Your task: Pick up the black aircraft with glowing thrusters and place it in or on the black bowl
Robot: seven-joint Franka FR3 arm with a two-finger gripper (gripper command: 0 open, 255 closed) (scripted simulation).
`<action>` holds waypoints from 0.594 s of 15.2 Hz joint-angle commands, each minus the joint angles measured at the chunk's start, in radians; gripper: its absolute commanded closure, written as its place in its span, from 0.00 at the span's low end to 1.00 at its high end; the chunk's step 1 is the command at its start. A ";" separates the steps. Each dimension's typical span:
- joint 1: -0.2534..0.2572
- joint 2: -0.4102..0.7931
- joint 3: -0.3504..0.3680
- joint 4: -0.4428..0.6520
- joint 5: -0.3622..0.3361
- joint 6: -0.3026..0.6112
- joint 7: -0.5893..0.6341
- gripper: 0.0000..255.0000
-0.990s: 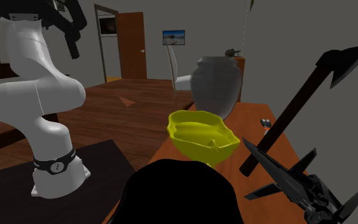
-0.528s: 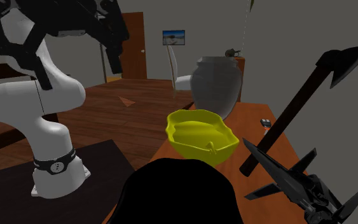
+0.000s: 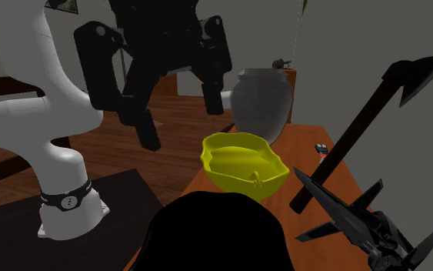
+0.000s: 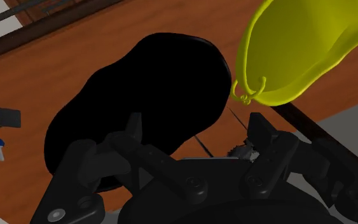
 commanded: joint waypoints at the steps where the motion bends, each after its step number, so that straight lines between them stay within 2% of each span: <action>1: 0.011 0.084 0.013 0.067 0.005 0.006 0.003 0.00; 9: 0.058 0.405 0.059 0.375 0.005 -0.023 0.018 0.00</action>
